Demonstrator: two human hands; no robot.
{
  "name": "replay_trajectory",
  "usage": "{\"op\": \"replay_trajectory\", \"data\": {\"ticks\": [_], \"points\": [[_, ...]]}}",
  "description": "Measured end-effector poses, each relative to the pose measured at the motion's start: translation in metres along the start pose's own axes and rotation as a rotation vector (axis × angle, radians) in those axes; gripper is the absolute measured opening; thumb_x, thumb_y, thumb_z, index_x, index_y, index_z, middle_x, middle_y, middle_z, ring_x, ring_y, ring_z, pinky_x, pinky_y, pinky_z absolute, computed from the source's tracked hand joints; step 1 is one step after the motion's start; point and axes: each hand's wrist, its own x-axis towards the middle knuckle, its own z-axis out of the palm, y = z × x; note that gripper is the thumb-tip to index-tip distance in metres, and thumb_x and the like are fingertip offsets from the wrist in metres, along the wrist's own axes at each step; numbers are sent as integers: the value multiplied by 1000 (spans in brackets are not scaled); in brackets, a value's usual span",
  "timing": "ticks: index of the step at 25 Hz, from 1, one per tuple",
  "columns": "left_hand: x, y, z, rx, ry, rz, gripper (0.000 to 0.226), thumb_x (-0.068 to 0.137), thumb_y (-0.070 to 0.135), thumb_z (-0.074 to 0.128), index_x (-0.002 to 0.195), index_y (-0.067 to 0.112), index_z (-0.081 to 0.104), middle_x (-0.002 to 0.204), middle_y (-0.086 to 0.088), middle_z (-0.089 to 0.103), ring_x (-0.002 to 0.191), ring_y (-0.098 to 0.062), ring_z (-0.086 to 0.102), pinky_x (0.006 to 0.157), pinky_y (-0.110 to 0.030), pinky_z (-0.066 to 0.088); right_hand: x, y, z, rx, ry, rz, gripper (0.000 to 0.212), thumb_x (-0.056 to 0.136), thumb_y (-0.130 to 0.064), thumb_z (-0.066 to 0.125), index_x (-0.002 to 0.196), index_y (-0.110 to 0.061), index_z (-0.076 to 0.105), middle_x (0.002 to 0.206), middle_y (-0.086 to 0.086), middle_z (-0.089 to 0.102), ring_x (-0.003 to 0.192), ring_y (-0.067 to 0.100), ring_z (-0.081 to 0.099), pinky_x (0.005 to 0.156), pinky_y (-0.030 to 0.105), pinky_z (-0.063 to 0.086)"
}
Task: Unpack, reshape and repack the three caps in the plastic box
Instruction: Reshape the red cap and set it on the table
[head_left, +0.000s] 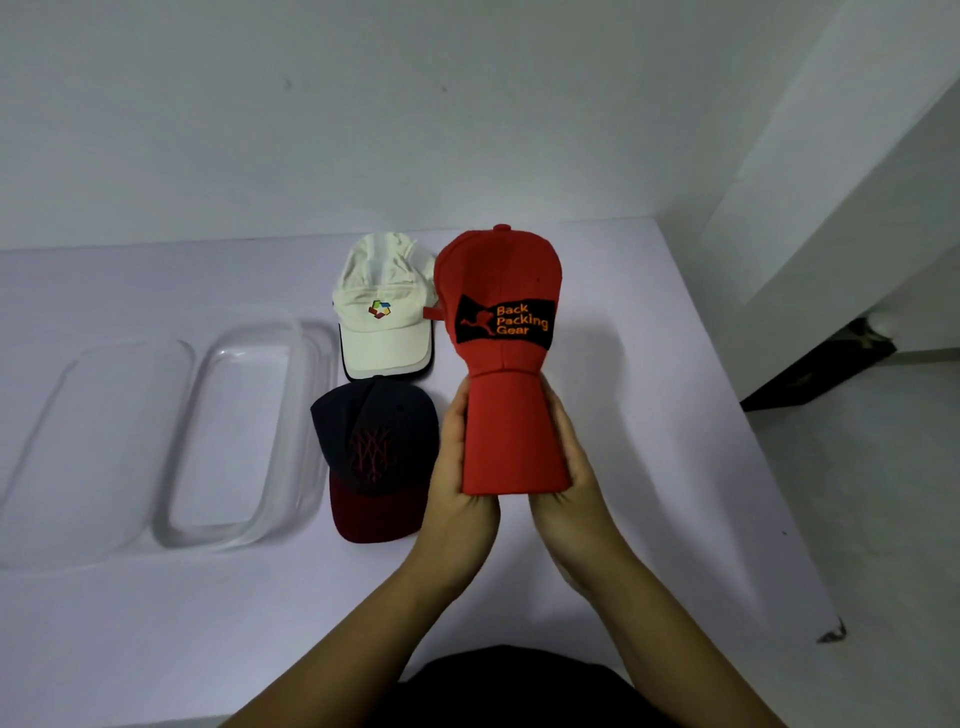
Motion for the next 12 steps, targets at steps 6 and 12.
{"op": "replay_trajectory", "data": {"ticks": [6,12], "points": [[8,3,-7,82,-28,51,59,85,16,42,141,22,23,126,24,44,108,23,48,87,0,39,5,4,-2,-90,7,-102,51,96,-12,46,129,-45,27,134,-25,38,117,-19,44,103,10,38],[32,-24,-34,560,-162,105,83,87,4,54,151,15,1,155,9,18,140,0,24,110,-9,26,21,30,-42,-639,121,-202,78,94,-13,48,140,-57,4,160,-5,7,147,19,10,113,51,30]]}}
